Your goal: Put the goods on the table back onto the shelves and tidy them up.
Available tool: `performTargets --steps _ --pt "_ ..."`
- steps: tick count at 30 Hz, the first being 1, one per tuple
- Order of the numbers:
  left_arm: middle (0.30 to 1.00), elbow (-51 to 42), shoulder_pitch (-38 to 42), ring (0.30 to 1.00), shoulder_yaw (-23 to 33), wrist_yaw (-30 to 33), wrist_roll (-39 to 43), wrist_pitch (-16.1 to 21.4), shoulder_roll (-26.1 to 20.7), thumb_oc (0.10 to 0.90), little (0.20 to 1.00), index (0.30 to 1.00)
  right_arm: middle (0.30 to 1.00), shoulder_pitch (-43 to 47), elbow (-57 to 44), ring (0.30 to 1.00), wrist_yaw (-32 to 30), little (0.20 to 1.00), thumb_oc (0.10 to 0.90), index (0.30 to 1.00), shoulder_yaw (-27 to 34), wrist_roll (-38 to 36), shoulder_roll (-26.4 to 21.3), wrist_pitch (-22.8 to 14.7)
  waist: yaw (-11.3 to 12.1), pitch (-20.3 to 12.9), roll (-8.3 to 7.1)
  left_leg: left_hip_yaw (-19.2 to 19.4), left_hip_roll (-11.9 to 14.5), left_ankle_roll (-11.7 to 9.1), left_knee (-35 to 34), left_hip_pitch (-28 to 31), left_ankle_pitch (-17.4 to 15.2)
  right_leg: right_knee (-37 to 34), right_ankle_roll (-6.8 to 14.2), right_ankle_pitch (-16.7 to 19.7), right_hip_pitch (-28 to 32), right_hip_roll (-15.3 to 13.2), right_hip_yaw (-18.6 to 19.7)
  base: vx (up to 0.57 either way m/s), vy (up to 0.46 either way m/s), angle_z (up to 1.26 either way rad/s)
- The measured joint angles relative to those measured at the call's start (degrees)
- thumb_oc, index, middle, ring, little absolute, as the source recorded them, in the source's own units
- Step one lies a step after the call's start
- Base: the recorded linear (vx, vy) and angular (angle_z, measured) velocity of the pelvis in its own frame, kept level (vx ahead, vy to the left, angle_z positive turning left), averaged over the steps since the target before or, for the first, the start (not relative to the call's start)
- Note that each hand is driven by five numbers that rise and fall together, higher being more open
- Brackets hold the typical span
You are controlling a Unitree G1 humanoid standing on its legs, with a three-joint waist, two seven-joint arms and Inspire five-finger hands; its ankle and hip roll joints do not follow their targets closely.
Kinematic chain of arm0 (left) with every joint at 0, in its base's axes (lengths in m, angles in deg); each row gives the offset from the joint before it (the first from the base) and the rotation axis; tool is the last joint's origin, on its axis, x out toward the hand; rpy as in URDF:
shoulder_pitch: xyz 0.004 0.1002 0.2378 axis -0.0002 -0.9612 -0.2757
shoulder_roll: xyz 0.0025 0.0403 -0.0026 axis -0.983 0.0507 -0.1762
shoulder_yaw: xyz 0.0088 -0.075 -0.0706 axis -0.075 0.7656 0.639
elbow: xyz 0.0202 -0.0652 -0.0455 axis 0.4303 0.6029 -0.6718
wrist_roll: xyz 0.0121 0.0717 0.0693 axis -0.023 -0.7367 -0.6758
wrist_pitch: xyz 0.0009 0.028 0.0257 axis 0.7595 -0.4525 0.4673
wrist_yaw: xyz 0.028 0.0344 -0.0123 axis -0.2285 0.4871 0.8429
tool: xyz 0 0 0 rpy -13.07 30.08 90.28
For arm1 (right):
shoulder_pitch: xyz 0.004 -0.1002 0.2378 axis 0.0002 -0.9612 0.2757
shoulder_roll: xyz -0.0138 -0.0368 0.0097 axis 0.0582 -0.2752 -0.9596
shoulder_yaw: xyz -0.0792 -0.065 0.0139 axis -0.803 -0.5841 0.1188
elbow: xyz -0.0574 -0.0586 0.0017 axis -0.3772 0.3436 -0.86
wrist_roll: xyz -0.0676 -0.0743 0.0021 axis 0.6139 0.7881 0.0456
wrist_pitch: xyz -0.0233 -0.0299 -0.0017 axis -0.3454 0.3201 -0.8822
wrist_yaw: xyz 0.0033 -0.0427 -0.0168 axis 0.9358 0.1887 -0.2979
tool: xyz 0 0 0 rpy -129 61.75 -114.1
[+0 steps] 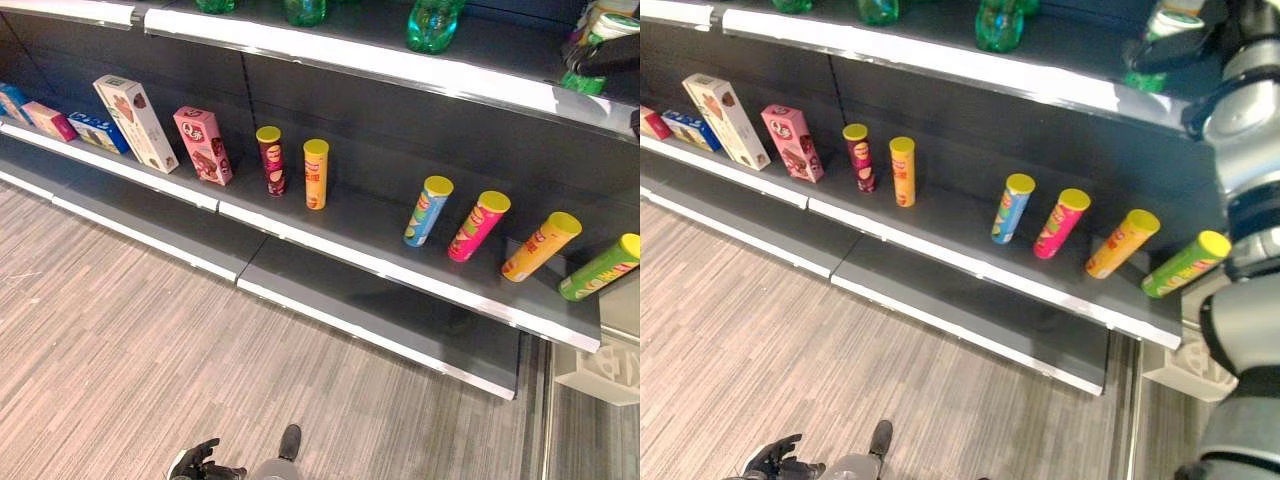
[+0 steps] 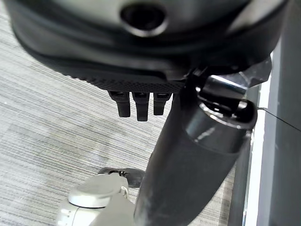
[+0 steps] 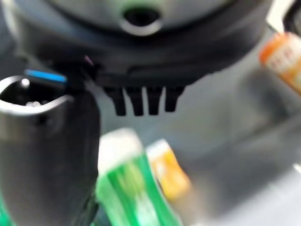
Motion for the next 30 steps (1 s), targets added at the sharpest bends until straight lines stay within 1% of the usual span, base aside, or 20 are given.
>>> performTargets --steps 1,2,3,5,7,9,10,11,14,16,18,21,22,23,24,25,26,27,29,30 --pt "0.900 0.06 -0.65 0.900 0.37 0.01 -0.01 -0.11 0.01 0.800 0.900 0.900 0.900 -0.86 -8.31 0.900 -0.57 0.900 0.800 0.900 1.72 -1.01 -2.77 -0.09 -1.25 0.05 0.09 0.50 0.08 0.10 -0.02 0.02 -0.08 -0.18 0.01 -0.01 -0.21 0.00 0.33 0.00 0.012 -0.27" --pt "0.900 0.04 -1.36 0.900 0.66 0.02 -0.03 -0.21 -0.01 0.800 0.900 0.900 0.900 -3.62 -16.84 0.900 -1.73 0.900 0.800 0.900 6.73 -1.40 -4.97 -1.64 -1.81 0.07 0.05 1.47 0.25 0.25 -0.02 0.30 -0.20 -0.16 -0.02 0.06 -0.66 0.11 1.58 0.00 -0.002 -0.46" --pt "0.900 0.17 -1.94 0.900 3.12 -0.11 -0.39 -0.35 0.78 0.800 0.900 0.900 0.900 -14.97 -34.63 0.900 -4.98 0.900 0.800 0.900 20.39 -1.35 -9.88 -4.82 -3.60 0.30 0.36 2.96 0.56 0.29 -0.01 1.15 -0.65 -0.18 0.19 -0.06 -0.80 0.10 3.05 0.01 -0.022 -0.50" --pt "0.900 -0.15 -2.85 0.900 4.24 0.01 -0.81 -0.35 1.18 0.800 0.900 0.900 0.900 -28.65 -47.02 0.900 -7.08 0.900 0.800 0.900 35.16 -0.12 -11.22 -9.03 -5.63 0.35 0.55 4.13 0.78 0.26 -0.02 1.65 -0.81 -0.18 0.10 0.02 -0.78 0.43 4.21 -0.01 -0.040 -0.39" --pt "0.900 -0.12 -3.07 0.900 5.31 -0.09 -2.59 -0.47 2.38 0.800 0.900 0.900 0.900 -41.68 -54.95 0.900 -8.54 0.900 0.800 0.900 47.49 1.83 -11.31 -12.22 -8.57 0.52 1.34 5.79 1.06 0.26 -0.03 2.24 -1.01 -0.17 -0.07 0.16 -1.15 0.48 5.90 -0.01 -0.064 -0.39" --pt "0.900 -0.69 -3.24 0.900 5.85 -0.25 -2.87 -0.37 3.16 0.800 0.900 0.900 0.900 -56.92 -58.95 0.900 -9.25 0.900 0.800 0.900 60.17 3.16 -9.29 -13.45 -10.40 0.31 1.80 6.75 1.46 0.08 -0.04 2.59 -1.22 -0.17 -0.26 0.32 -1.48 0.87 7.03 -0.01 -0.051 -0.29" --pt "0.900 -0.95 -3.24 0.900 5.92 -0.31 -2.97 -0.37 3.25 0.800 0.900 0.900 0.900 -61.35 -59.92 0.900 -9.26 0.900 0.800 0.900 63.78 3.51 -8.01 -13.56 -10.52 0.24 1.85 6.98 1.61 0.04 -0.04 2.65 -1.26 -0.17 -0.31 0.35 -1.58 0.99 7.29 -0.02 -0.043 -0.34" --pt "0.900 -1.47 -3.47 0.900 6.25 -0.41 -3.46 -0.30 3.40 0.800 0.900 0.900 0.900 -69.88 -61.90 0.900 -9.38 0.900 0.800 0.900 69.86 3.92 -3.32 -13.59 -10.49 0.11 1.78 7.68 2.12 -0.28 -0.10 2.89 -1.48 -0.16 -0.61 0.57 -2.02 1.35 7.91 -0.02 -0.067 -0.46" --pt "0.900 -2.66 -3.37 0.900 6.22 -0.50 -4.64 -0.38 3.68 0.800 0.900 0.900 0.900 -84.20 -61.76 0.900 -9.36 0.900 0.800 0.900 77.32 4.73 6.93 -11.86 -12.35 -0.30 2.48 9.69 3.60 -1.14 -0.10 2.94 -1.75 -0.17 -0.67 0.60 -3.37 2.38 10.25 -0.01 -0.068 -0.41" --pt "0.900 -2.70 -3.60 0.900 6.18 -0.55 -4.63 -0.41 4.27 0.800 0.900 0.900 0.900 -88.06 -61.71 0.900 -9.01 0.900 0.800 0.900 77.89 4.86 11.92 -10.72 -13.14 -0.76 3.26 11.05 4.41 -1.21 -0.13 2.85 -1.67 -0.18 -0.99 0.82 -4.38 3.19 11.91 -0.03 -0.059 -0.37" --pt "0.900 -2.81 -3.85 0.900 6.23 -0.58 -4.59 -0.48 4.68 0.800 0.900 0.900 0.900 -88.70 -61.48 0.900 -8.68 0.900 0.800 0.900 77.81 4.43 14.58 -10.46 -13.90 -1.06 3.82 12.62 5.04 -1.36 -0.07 2.99 -1.57 -0.19 -1.44 1.15 -5.39 4.08 13.57 -0.02 -0.011 -0.44" --pt "0.900 -3.96 -3.82 0.900 6.69 -0.37 -4.34 -0.43 4.56 0.800 0.900 0.900 0.900 -87.72 -61.31 0.900 -8.02 0.900 0.800 0.900 76.11 2.82 14.87 -10.48 -15.30 -1.27 4.07 14.10 5.16 -1.45 0.00 3.72 -1.56 -0.19 -1.77 1.55 -6.55 4.96 16.58 -0.08 0.046 -0.56" --pt "0.900 -5.30 -4.42 0.900 6.64 -0.28 -4.26 -0.32 4.43 0.800 0.900 0.900 0.900 -85.45 -61.37 0.900 -7.73 0.900 0.800 0.900 73.06 1.86 14.80 -10.70 -14.42 -1.00 3.39 13.19 5.23 -1.22 0.10 4.57 -2.05 -0.17 -2.24 2.28 -7.80 5.43 19.90 -0.09 0.015 -1.31" --pt "0.900 -5.78 -4.01 0.900 6.51 -0.33 -4.14 -0.25 4.44 0.800 0.900 0.900 0.900 -84.12 -61.37 0.900 -7.62 0.900 0.800 0.900 70.99 1.51 14.78 -11.22 -13.06 -0.63 2.63 9.54 5.08 -0.20 0.76 4.32 -3.26 -0.18 -2.70 3.08 -8.84 5.26 22.44 -0.02 0.061 -1.55" --pt "0.900 -5.84 -2.85 0.900 6.36 -0.50 -4.00 -0.21 5.00 0.800 0.900 0.900 0.900 -83.19 -61.12 0.900 -6.97 0.900 0.800 0.900 69.65 1.35 14.64 -11.23 -12.80 -0.10 2.34 4.75 4.95 -0.57 0.58 4.80 -3.92 -0.07 -2.64 4.01 -9.60 5.42 23.69 -0.08 0.124 -0.92" --pt "0.900 -5.86 -1.50 0.900 5.95 -0.29 -3.59 -0.24 5.49 0.800 0.900 0.900 0.900 -83.23 -60.89 0.900 -6.37 0.900 0.800 0.900 69.36 0.65 15.21 -11.21 -14.11 0.17 1.85 1.48 4.43 -1.39 4.49 2.48 -6.68 0.16 -3.11 4.69 -9.71 5.24 24.47 -0.05 0.311 -0.49" --pt "0.900 -5.55 -0.04 0.900 4.59 -0.31 -2.78 -0.11 5.33 0.800 0.900 0.900 0.900 -82.38 -59.58 0.900 -6.17 0.900 0.800 0.900 68.11 0.24 15.46 -11.28 -14.06 0.65 0.72 -4.52 1.85 -1.42 4.45 2.42 -9.33 0.18 -2.31 4.81 -10.08 3.96 25.66 -0.05 0.264 -0.69" --pt "0.900 -5.78 0.83 0.900 3.78 -0.97 -2.28 0.09 5.20 0.800 0.900 0.900 0.900 -80.75 -58.19 0.900 -4.94 0.900 0.800 0.900 66.58 -0.23 15.40 -10.88 -12.69 0.94 -0.27 -6.84 -0.39 -1.00 3.47 4.15 -9.09 0.18 -1.83 5.57 -10.76 3.48 28.56 -0.01 0.288 -0.83" --pt "0.900 -5.88 1.21 0.900 1.98 -1.69 -2.29 0.30 4.90 0.800 0.900 0.900 0.900 -80.06 -55.81 0.900 -3.79 0.900 0.800 0.900 65.08 -0.44 15.43 -10.52 -13.36 0.72 -2.29 -2.32 -2.43 1.30 1.32 5.83 -7.83 -0.13 0.44 3.10 -11.49 0.69 28.67 -0.04 0.259 -0.88" --pt "0.900 -5.91 1.08 0.900 1.61 -1.81 -2.30 0.29 4.62 0.800 0.900 0.900 0.900 -80.03 -55.65 0.900 -3.54 0.900 0.800 0.900 65.03 -0.48 15.55 -10.47 -13.42 0.72 -3.13 -0.75 -3.53 2.11 1.11 6.27 -7.33 0.34 0.55 3.28 -12.05 -0.26 29.58 -0.13 0.278 -0.80"
